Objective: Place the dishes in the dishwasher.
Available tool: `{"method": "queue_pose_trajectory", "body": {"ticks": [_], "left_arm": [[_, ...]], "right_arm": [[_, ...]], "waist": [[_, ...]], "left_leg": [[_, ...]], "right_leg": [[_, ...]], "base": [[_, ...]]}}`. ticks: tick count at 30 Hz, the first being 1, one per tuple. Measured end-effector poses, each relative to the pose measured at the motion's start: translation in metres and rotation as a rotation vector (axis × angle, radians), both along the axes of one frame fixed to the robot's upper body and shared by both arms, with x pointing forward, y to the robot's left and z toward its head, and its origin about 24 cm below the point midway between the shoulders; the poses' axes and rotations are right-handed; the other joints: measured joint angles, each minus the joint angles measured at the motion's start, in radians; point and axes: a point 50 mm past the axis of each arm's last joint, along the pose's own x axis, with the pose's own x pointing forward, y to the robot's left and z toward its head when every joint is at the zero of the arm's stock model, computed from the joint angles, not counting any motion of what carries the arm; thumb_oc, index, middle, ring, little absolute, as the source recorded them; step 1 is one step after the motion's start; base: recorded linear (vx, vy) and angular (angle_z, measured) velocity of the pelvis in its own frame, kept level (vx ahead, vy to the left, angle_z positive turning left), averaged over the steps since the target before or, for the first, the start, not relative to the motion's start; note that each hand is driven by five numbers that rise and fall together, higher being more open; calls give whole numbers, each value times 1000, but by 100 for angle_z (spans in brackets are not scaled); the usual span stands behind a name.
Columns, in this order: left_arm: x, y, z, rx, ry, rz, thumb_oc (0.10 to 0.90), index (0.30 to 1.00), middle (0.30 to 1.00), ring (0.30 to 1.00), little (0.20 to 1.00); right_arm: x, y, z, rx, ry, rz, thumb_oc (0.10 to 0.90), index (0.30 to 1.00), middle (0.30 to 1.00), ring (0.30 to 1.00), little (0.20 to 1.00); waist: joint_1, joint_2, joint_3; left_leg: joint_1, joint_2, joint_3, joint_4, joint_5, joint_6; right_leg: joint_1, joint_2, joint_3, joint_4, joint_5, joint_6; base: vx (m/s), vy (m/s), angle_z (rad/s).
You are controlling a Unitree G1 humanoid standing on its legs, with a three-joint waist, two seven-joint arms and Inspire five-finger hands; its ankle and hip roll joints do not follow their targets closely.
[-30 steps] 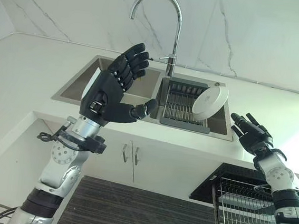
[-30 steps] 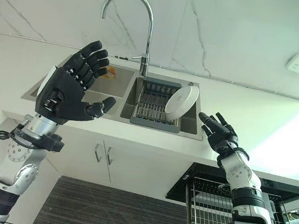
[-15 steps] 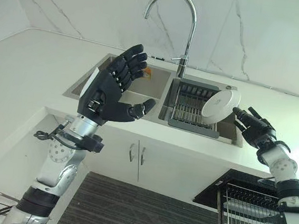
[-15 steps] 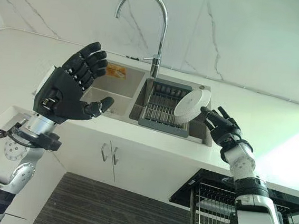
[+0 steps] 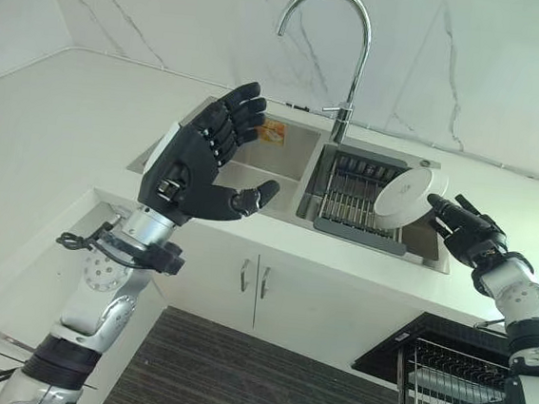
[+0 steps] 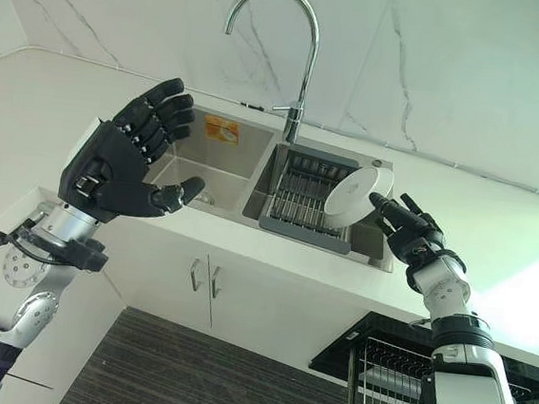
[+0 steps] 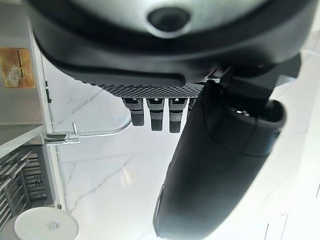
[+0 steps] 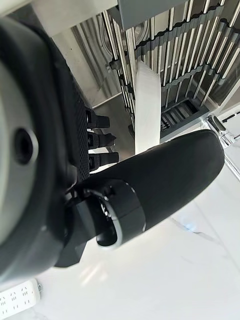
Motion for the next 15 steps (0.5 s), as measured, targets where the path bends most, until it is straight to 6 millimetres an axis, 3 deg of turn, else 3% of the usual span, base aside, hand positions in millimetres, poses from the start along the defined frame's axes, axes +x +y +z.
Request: {"method": "queue_pose_trajectory", "body": {"ticks": [15], "left_arm": [[2, -2, 5, 1, -17, -7, 800, 900, 900, 900, 900]], "right_arm": [[1, 1, -1, -29, 26, 14, 800, 900, 900, 900, 900]], "waist": [[7, 0, 0]], "left_leg": [[-1, -4, -10, 0, 2, 3]], "right_leg": [[5, -4, -6, 1, -2, 2]], "base": [[4, 2, 1]]}}
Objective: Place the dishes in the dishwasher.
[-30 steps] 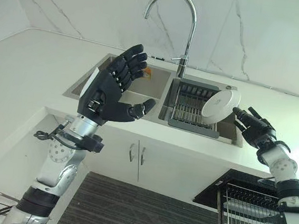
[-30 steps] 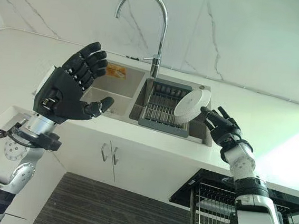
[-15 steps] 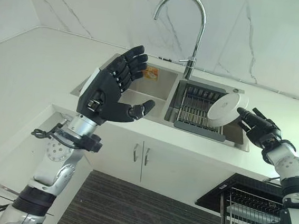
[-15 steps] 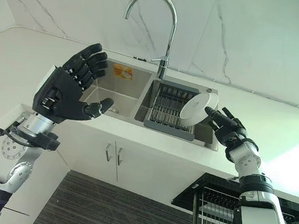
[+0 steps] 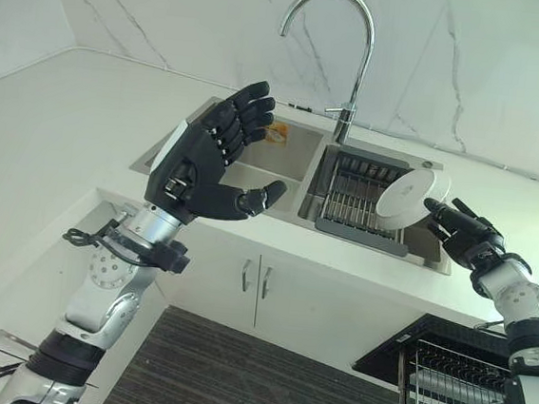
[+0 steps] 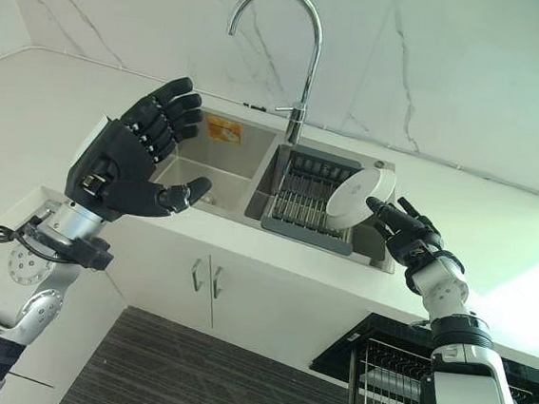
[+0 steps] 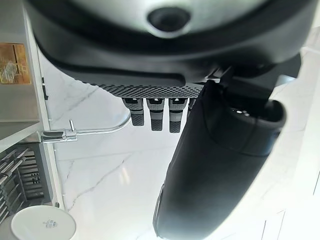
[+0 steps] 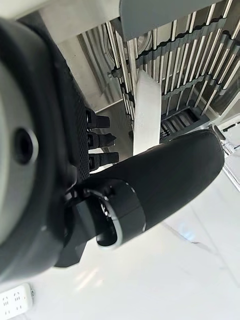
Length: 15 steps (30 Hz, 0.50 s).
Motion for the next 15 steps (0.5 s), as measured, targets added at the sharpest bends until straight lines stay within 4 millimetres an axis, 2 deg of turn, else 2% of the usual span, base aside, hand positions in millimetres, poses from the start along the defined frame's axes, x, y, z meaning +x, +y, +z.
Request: {"method": "queue_pose_trajectory", "body": {"ticks": [15], "left_arm": [[1, 1, -1, -23, 29, -4, 800, 900, 900, 900, 900]], "right_arm": [[6, 1, 8, -3, 6, 11, 800, 900, 900, 900, 900]], "waist": [[23, 0, 0]], "left_leg": [[-4, -13, -29, -4, 2, 1]], "right_leg": [[20, -18, -39, -3, -12, 11]], "base": [[23, -12, 8]]}}
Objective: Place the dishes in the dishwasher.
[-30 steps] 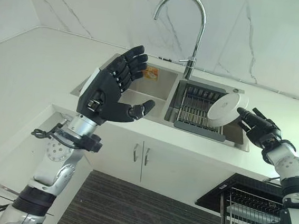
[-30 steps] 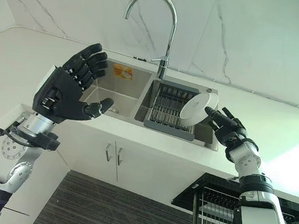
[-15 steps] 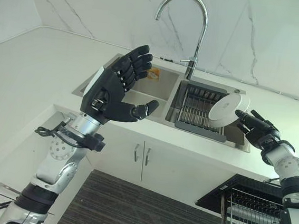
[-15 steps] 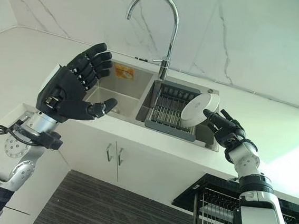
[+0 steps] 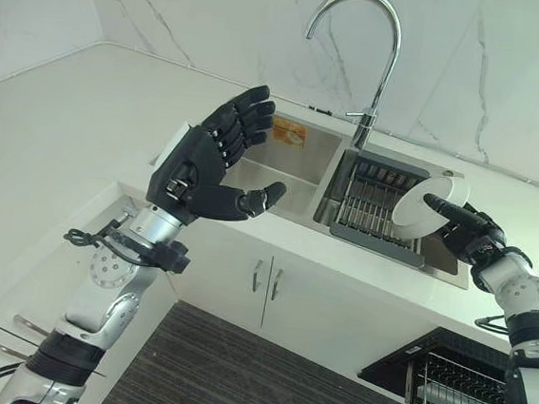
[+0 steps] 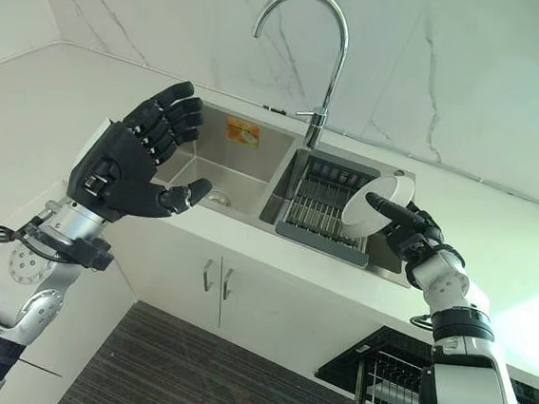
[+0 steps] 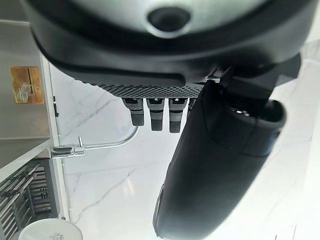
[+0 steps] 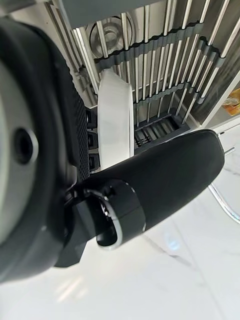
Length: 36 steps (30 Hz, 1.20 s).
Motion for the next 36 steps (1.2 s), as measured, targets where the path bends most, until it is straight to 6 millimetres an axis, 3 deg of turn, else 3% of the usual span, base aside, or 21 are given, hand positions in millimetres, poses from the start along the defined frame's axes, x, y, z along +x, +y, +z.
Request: {"method": "queue_pose_trajectory", "body": {"ticks": [6, 7, 8, 22, 25, 36], "left_arm": [[1, 2, 0, 5, 13, 6, 800, 900, 900, 900, 900], [1, 2, 0, 13, 16, 9, 800, 900, 900, 900, 900], [1, 3, 0, 20, 19, 11, 800, 900, 900, 900, 900], [2, 5, -1, 15, 40, 41, 800, 900, 900, 900, 900], [2, 5, -1, 12, 41, 47, 800, 900, 900, 900, 900], [2, 4, -2, 5, 50, 21, 800, 900, 900, 900, 900]], "right_arm": [[3, -2, 4, 7, 2, -13, 800, 900, 900, 900, 900], [3, -4, 5, 5, 4, -17, 580, 571, 571, 571, 571], [2, -5, 5, 3, 5, -21, 400, 300, 300, 300, 300], [0, -17, 3, -46, 61, -104, 400, 300, 300, 300, 300], [0, -19, 4, -54, 66, -137, 400, 300, 300, 300, 300], [1, -21, 9, -116, 39, -178, 400, 300, 300, 300, 300]], "waist": [[2, 0, 0], [6, 0, 0], [8, 1, 0], [26, 14, -8], [29, 29, -16], [18, 38, -22]], "left_leg": [[-1, 0, -2, -10, 8, -2], [-2, 0, -2, -15, 11, -2], [-3, 0, -4, -17, 14, -4], [-11, 3, -2, -48, 47, -5], [-12, 3, -2, -49, 49, -5], [-10, 4, 6, -49, 51, -5]], "right_leg": [[5, -3, -13, -5, -1, 0], [5, -4, -16, -6, -1, 0], [6, -3, -19, -8, -1, 0], [10, -4, -53, -19, 0, -3], [10, -4, -54, -18, 1, -6], [6, -3, -47, -17, 3, -8]], "base": [[21, -24, 7], [11, -30, 10], [6, -20, 12], [-21, -1, 8], [-71, 32, 1], [-49, 38, -2]]}}
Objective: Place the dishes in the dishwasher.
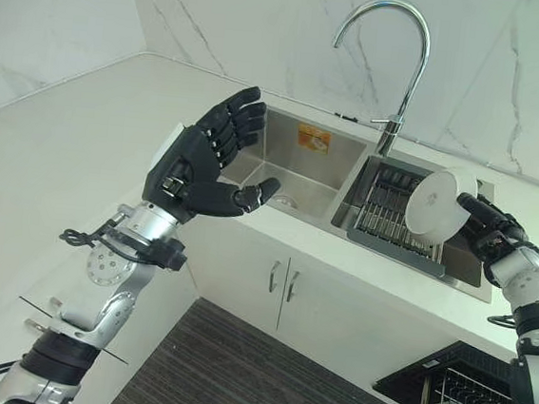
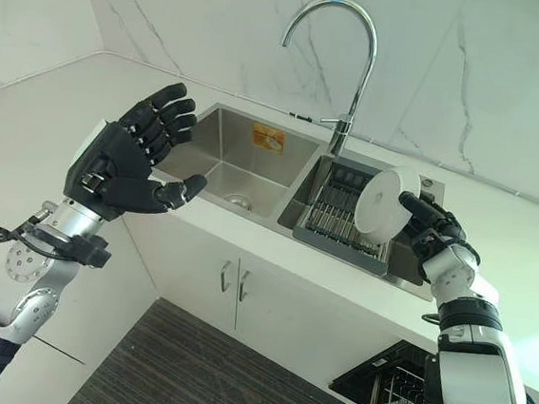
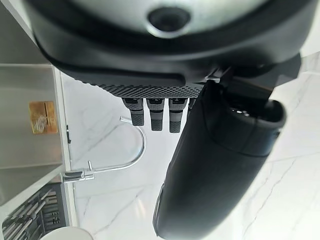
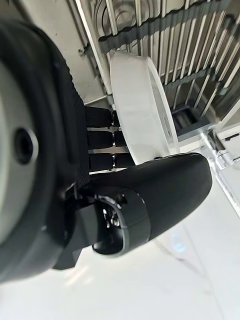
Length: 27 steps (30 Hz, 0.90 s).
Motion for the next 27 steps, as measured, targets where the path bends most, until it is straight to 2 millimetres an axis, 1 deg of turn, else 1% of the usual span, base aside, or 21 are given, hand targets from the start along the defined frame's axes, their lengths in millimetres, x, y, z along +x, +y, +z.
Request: {"method": "queue_pose_trajectory", "body": {"ticks": [2, 3, 7, 9, 10, 11, 14, 15, 17, 19, 23, 25, 27], "left_arm": [[0, -4, -5, -49, 51, -75, 800, 900, 900, 900, 900], [0, -11, -14, -95, 120, -176, 800, 900, 900, 900, 900], [-12, -23, -46, -177, 329, -382, 800, 900, 900, 900, 900], [-19, -30, -61, -198, 424, -480, 800, 900, 900, 900, 900], [-26, -38, -72, -207, 499, -589, 800, 900, 900, 900, 900], [-29, -42, -76, -213, 540, -659, 800, 900, 900, 900, 900], [-43, -52, -90, -199, 650, -846, 800, 900, 900, 900, 900], [-49, -55, -95, -186, 683, -906, 800, 900, 900, 900, 900], [-58, -59, -103, -143, 729, -1002, 800, 900, 900, 900, 900], [-71, -61, -111, -76, 795, -1140, 800, 900, 900, 900, 900], [-81, -55, -119, -36, 869, -1223, 800, 900, 900, 900, 900], [-85, -50, -128, -17, 933, -1221, 800, 900, 900, 900, 900], [-90, -43, -141, 8, 1022, -1203, 800, 900, 900, 900, 900]], "right_arm": [[2, 4, 7, -13, -38, 20, 400, 300, 300, 300, 300], [4, 8, 15, -30, -94, 40, 400, 300, 300, 300, 300], [11, 28, 38, -50, -240, 136, 400, 300, 300, 300, 300], [12, 36, 46, -24, -305, 169, 400, 300, 300, 300, 300], [12, 43, 53, -11, -353, 198, 400, 300, 300, 300, 300], [11, 47, 57, -2, -381, 217, 400, 300, 300, 300, 300], [8, 60, 67, 6, -451, 277, 400, 300, 300, 300, 300], [7, 65, 70, 8, -466, 299, 400, 300, 300, 300, 300], [7, 69, 73, 6, -484, 319, 400, 300, 300, 300, 300], [5, 70, 73, 43, -514, 333, 400, 300, 300, 300, 300], [1, 70, 69, 100, -543, 333, 400, 300, 300, 300, 300], [-3, 72, 69, 126, -567, 345, 400, 300, 300, 300, 300], [-10, 76, 71, 146, -607, 365, 400, 300, 300, 300, 300]], "waist": [[-1, 1, 0], [-6, 1, -1], [-27, 3, -1], [-36, 4, 0], [-46, 4, -1], [-48, 5, -1], [-54, 14, -3], [-63, 20, -3], [-79, 29, -5], [-80, 36, -9], [-100, 41, -12], [-109, 50, -18], [-111, 59, -23]], "left_leg": [[1, 1, 8, -1, 0, 0], [2, 1, 18, -1, 0, 0], [22, 3, 47, -8, -1, 1], [33, 6, 64, -15, -3, 4], [34, 10, 71, -17, -4, 7], [36, 12, 80, -17, -5, 7], [35, 18, 106, -18, -6, 8], [35, 19, 110, -18, -6, 8], [35, 22, 118, -19, -11, 11], [40, 27, 138, -19, -16, 11], [47, 34, 161, -17, -20, 12], [47, 34, 168, -17, -24, 13], [41, 34, 185, -16, -25, 13]], "right_leg": [[-3, 0, 6, 1, 0, 0], [-9, 1, 16, 2, 1, -1], [-15, 5, 44, 1, 5, -1], [-16, 10, 61, -1, 7, -1], [-17, 14, 69, -2, 8, -1], [-22, 18, 79, -2, 11, -4], [-38, 27, 106, -1, 19, -7], [-38, 29, 112, -2, 20, -8], [-39, 32, 119, -3, 22, -8], [-44, 40, 139, 0, 23, -9], [-49, 47, 160, 0, 25, -11], [-56, 47, 173, 0, 23, -5], [-73, 48, 189, 6, 25, -6]], "base": [[-44, 50, -11], [-44, 58, -17], [-29, 59, -22], [-22, 62, -25], [-25, 67, -26], [-25, 67, -31], [-15, 47, -27], [-21, 52, -19], [-21, 48, -13], [-22, 38, -26], [-24, 46, -19], [-30, 50, -19], [-36, 60, -26]]}}
